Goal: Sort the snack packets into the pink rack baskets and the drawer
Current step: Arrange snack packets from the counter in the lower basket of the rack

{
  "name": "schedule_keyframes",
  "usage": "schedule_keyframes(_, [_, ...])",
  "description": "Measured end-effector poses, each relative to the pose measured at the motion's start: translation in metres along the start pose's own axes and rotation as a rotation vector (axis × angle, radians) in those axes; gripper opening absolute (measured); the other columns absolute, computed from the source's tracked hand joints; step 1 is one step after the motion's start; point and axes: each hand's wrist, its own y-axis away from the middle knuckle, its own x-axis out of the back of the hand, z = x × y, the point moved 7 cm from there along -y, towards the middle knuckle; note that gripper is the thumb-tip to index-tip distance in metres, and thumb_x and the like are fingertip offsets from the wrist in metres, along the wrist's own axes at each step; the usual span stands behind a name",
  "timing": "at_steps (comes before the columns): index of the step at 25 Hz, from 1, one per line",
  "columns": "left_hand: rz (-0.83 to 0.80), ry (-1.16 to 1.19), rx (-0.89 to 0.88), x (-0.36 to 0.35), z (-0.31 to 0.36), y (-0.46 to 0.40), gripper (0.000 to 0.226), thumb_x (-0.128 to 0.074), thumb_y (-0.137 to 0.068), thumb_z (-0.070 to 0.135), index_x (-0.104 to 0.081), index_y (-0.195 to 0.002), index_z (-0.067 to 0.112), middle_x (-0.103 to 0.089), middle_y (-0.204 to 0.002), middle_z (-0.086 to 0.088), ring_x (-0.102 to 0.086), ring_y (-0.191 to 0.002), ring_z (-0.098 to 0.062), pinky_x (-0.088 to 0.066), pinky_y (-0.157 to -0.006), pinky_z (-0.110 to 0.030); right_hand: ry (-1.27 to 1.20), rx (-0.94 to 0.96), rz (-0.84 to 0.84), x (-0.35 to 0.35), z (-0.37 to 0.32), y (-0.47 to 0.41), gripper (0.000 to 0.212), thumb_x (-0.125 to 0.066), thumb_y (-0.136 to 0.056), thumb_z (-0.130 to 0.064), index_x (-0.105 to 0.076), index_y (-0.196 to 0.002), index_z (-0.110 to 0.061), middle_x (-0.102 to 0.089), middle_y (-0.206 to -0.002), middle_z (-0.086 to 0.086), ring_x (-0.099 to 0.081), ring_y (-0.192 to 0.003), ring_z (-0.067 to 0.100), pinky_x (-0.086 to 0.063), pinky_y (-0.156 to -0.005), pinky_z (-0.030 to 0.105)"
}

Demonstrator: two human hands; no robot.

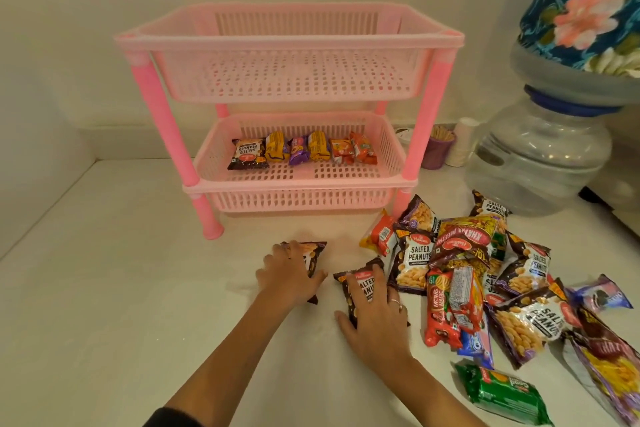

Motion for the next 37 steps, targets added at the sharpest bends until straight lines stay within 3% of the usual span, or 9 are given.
schedule_keyframes(6, [0.036,0.209,-0.042,0.019,0.022,0.009,0.060,-0.055,-0.084,0.038,-0.031,-0.134,0.015,-0.038,-0.130,-0.013,-0.049,-0.111,-0.034,-0.047,-0.078,-0.040,-0.365,-0.042,0.074,0.030,-0.004,-0.025,0.053,-0.059,-0.078,-0.022,-0.047,-0.129,-0.028,-0.030,-0.138,0.010,-0.055,-0.108,0.030,-0.052,-0.080,0.032])
schedule_keyframes(11, [0.204,0.514,-0.149,0.092,0.021,0.019,0.053,-0.053,-0.086,0.048,-0.041,-0.128,0.017,-0.045,-0.121,-0.007,-0.056,-0.100,-0.030,-0.042,-0.072,-0.032,-0.641,0.101,0.311,0.100,-0.032,-0.057,0.047,-0.069,-0.076,-0.021,-0.054,-0.120,-0.027,-0.038,-0.121,0.000,-0.040,-0.109,0.004,-0.033,-0.086,0.014])
schedule_keyframes(16, [0.384,0.711,-0.180,0.190,-0.001,-0.021,0.054,-0.058,-0.082,0.040,-0.046,-0.128,0.013,-0.052,-0.123,-0.012,-0.055,-0.108,-0.033,-0.047,-0.085,-0.038,-0.874,0.070,0.225,0.147,-0.064,-0.125,0.038,-0.063,-0.074,-0.031,-0.056,-0.111,-0.033,-0.047,-0.117,-0.003,-0.054,-0.097,0.009,-0.048,-0.087,0.033])
schedule_keyframes(21, [0.273,0.603,-0.027,0.221,-0.026,-0.107,0.051,-0.049,-0.087,0.038,-0.043,-0.128,0.010,-0.054,-0.109,-0.011,-0.056,-0.078,-0.020,-0.037,-0.057,-0.028,-0.875,0.040,0.190,0.155,-0.096,-0.217,0.035,-0.063,-0.080,-0.021,-0.059,-0.114,-0.011,-0.060,-0.114,0.012,-0.056,-0.105,0.029,-0.049,-0.086,0.041])
schedule_keyframes(23, [0.213,0.510,0.019,0.214,-0.035,-0.137,0.053,-0.047,-0.089,0.039,-0.039,-0.133,0.010,-0.050,-0.124,-0.019,-0.056,-0.095,-0.031,-0.040,-0.068,-0.030,-0.794,0.006,0.093,0.140,-0.107,-0.251,0.040,-0.061,-0.083,-0.023,-0.053,-0.120,-0.008,-0.056,-0.118,0.016,-0.056,-0.105,0.033,-0.047,-0.080,0.042])
schedule_keyframes(26, [0.119,0.424,0.030,0.192,-0.042,-0.167,0.038,-0.050,-0.088,0.039,-0.051,-0.118,0.016,-0.056,-0.117,-0.015,-0.058,-0.099,-0.036,-0.048,-0.076,-0.038,-0.639,-0.015,-0.093,0.103,-0.124,-0.282,0.051,-0.060,-0.086,-0.030,-0.044,-0.129,-0.009,-0.037,-0.135,0.017,-0.047,-0.117,0.038,-0.046,-0.086,0.043])
schedule_keyframes(29, [-0.002,0.289,0.101,0.159,-0.053,-0.181,0.058,-0.048,-0.092,0.043,-0.033,-0.139,0.014,-0.025,-0.149,-0.018,-0.046,-0.123,-0.040,-0.043,-0.095,-0.044,-0.493,-0.032,-0.211,0.067,-0.135,-0.287,0.069,-0.062,-0.084,-0.039,-0.031,-0.141,-0.014,-0.018,-0.148,0.015,-0.040,-0.127,0.038,-0.045,-0.091,0.040])
schedule_keyframes(31, [-0.061,0.262,0.104,0.146,-0.054,-0.182,0.058,-0.042,-0.095,0.044,-0.029,-0.143,0.015,-0.021,-0.150,-0.018,-0.039,-0.129,-0.039,-0.038,-0.103,-0.045,-0.484,-0.062,-0.274,0.052,-0.137,-0.287,0.076,-0.060,-0.084,-0.048,-0.026,-0.144,-0.014,-0.010,-0.151,0.015,-0.037,-0.130,0.037,-0.044,-0.092,0.038])
schedule_keyframes(37, [0.044,-0.119,-0.102,0.180,-0.059,-0.177,0.031,-0.043,-0.098,0.020,-0.051,-0.128,0.013,-0.028,-0.146,-0.016,-0.042,-0.124,-0.039,-0.041,-0.101,-0.045,-0.385,0.144,-0.237,0.065,-0.123,-0.297,0.032,-0.065,-0.086,-0.031,-0.062,-0.111,-0.011,-0.055,-0.122,0.012,-0.051,-0.115,0.030,-0.047,-0.087,0.035])
